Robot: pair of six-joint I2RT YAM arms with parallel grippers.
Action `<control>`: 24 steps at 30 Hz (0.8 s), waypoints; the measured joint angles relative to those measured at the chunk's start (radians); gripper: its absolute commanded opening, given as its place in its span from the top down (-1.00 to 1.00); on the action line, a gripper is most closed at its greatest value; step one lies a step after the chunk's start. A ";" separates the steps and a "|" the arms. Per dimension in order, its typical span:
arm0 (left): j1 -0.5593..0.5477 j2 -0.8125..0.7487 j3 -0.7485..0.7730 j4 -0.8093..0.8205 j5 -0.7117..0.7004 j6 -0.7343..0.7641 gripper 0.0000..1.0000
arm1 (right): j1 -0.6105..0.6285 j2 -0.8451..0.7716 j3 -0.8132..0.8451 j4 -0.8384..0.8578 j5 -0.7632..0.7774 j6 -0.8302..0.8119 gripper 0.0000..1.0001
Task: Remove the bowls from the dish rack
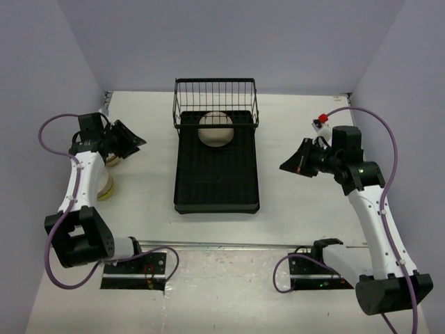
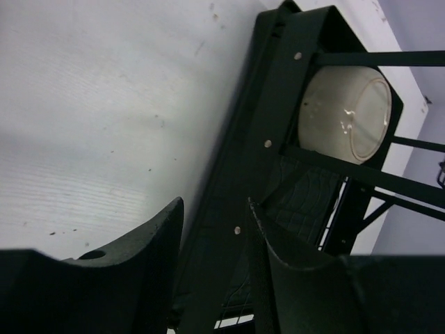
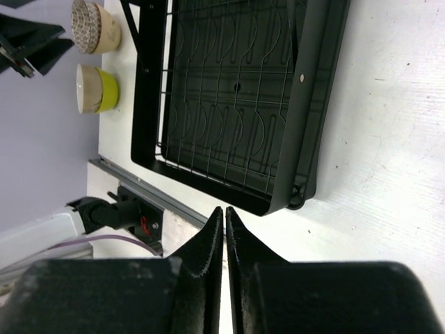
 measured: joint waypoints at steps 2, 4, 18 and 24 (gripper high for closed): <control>-0.018 -0.007 -0.005 0.025 0.030 -0.010 0.26 | 0.005 -0.001 -0.006 0.000 -0.003 -0.015 1.00; -0.032 -0.014 -0.010 0.053 0.052 -0.023 0.37 | 0.007 -0.005 -0.011 0.000 -0.006 -0.029 1.00; -0.058 -0.038 -0.028 0.103 0.098 -0.059 1.00 | 0.010 -0.017 -0.029 0.021 -0.020 -0.047 1.00; -0.062 -0.010 0.007 0.101 0.098 -0.068 1.00 | 0.011 0.000 -0.029 0.024 -0.032 -0.043 1.00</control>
